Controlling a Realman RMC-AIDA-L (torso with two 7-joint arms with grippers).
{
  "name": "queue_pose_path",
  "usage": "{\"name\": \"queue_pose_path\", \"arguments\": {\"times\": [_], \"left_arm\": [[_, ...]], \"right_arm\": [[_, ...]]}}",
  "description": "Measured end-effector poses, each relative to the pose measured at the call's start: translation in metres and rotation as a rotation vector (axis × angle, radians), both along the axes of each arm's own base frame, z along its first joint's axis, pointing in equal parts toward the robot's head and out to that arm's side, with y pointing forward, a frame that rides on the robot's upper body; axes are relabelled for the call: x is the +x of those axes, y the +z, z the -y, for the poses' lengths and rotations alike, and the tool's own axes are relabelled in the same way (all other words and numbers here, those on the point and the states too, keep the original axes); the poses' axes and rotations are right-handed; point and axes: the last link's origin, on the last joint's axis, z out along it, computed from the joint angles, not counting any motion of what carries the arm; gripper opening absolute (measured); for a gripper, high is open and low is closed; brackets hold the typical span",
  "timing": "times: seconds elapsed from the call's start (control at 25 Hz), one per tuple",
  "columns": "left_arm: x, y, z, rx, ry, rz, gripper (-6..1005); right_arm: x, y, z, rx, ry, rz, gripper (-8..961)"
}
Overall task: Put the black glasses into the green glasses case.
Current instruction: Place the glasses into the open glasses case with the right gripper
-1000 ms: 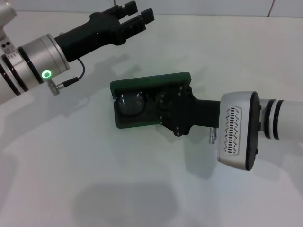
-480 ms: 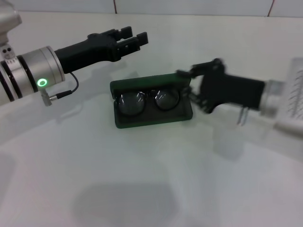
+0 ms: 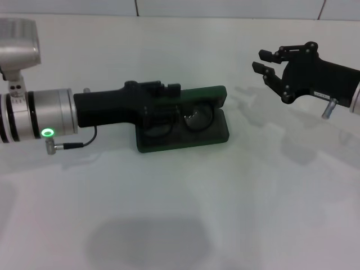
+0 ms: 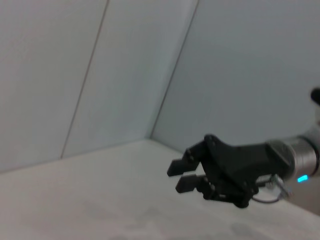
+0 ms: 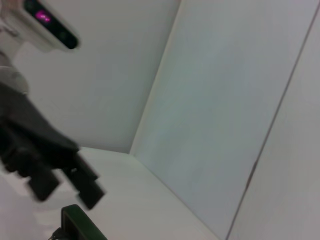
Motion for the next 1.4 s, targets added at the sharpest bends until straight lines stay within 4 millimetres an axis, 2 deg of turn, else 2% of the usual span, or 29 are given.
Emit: {"name": "queue_pose_path", "arguments": {"times": [0.32, 0.36, 0.4, 0.64, 0.8, 0.92, 1.0, 1.4], "left_arm": [[-0.002, 0.0, 0.0, 0.002, 0.004, -0.02, 601], [-0.002, 0.004, -0.002, 0.041, 0.007, 0.007, 601], [-0.003, 0.008, -0.002, 0.069, 0.01, 0.026, 601], [-0.011, 0.039, -0.007, 0.308, 0.076, 0.207, 599], [-0.018, 0.049, -0.006, 0.381, 0.127, 0.26, 598], [-0.018, 0.05, -0.007, 0.378, 0.14, 0.272, 598], [-0.017, 0.051, -0.008, 0.373, 0.142, 0.275, 597], [-0.011, 0.051, -0.015, 0.372, 0.125, 0.265, 595]], "right_arm": [[-0.006, -0.023, 0.009, -0.111, 0.046, 0.097, 215], [-0.007, -0.028, 0.012, -0.128, 0.061, 0.114, 216], [-0.013, -0.045, 0.018, -0.173, 0.103, 0.164, 217], [-0.031, -0.072, 0.024, -0.194, 0.163, 0.243, 222], [-0.041, -0.089, 0.028, -0.162, 0.213, 0.323, 226], [-0.047, -0.1, 0.029, -0.113, 0.247, 0.387, 319], [-0.05, -0.105, 0.03, -0.086, 0.267, 0.428, 381], [-0.063, -0.113, 0.023, 0.013, 0.314, 0.53, 371]]}}
